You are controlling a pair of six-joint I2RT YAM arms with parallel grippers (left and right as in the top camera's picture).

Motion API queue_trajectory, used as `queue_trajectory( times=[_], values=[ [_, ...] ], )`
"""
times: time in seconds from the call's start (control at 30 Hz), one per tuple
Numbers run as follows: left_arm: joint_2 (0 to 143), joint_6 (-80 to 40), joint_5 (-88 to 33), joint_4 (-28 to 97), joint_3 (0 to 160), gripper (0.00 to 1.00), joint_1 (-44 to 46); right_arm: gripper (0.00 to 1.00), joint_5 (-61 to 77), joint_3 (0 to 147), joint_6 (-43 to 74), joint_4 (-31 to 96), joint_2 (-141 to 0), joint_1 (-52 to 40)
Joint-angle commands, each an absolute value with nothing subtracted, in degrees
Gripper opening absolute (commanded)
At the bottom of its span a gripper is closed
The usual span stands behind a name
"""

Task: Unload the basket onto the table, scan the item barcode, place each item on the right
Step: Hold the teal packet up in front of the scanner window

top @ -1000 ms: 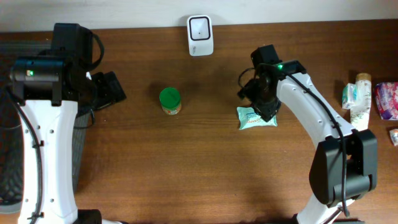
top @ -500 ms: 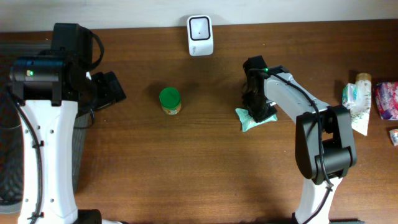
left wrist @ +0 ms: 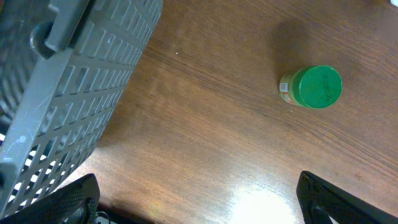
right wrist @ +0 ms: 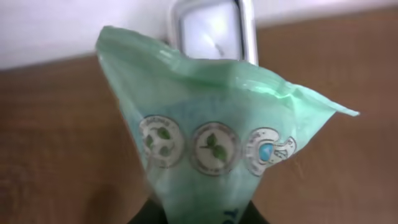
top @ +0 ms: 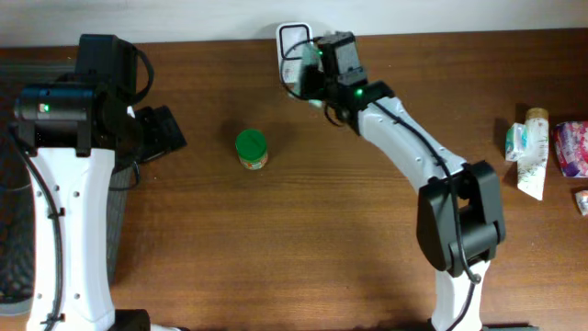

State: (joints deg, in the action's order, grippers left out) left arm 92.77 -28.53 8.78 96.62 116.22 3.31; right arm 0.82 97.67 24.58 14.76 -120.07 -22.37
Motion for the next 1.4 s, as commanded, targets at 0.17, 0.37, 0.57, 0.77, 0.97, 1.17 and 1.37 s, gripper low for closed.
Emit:
queue_trajectory(
  times=[0.17,0.37,0.57,0.77,0.97,1.17,1.37],
  values=[
    [91.9,-29.3,8.8,96.7,116.8,0.99,3.1,0.04,-4.8,98.7,16.5,-8.8,-124.9,-22.1],
    [91.9,-29.3,8.8,96.7,116.8,0.99,3.1,0.04,-4.6,106.3,19.8,-11.6,-131.2,-21.6],
    [91.9,-29.2,8.8,96.7,116.8,0.99,3.1,0.04,-6.4,108.3,15.3,-10.8,-137.3,-20.2],
    [91.9,-29.3,8.8,96.7,116.8,0.99,3.1,0.04,-9.5,108.3,13.5,-5.3,-137.6,-19.6],
    [91.9,-29.3,8.8,96.7,116.8,0.99,3.1,0.04,-5.8,108.3,13.5,-5.2,-138.3,-20.7],
    [91.9,-29.3,8.8,96.7,116.8,0.99,3.1,0.04,-5.9,108.3,13.5,-3.3,-137.8,-20.4],
    [91.9,-29.2,8.8,96.7,116.8,0.99,3.1,0.04,-10.9,108.3,14.0,9.3,-127.4,-13.0]
  ],
)
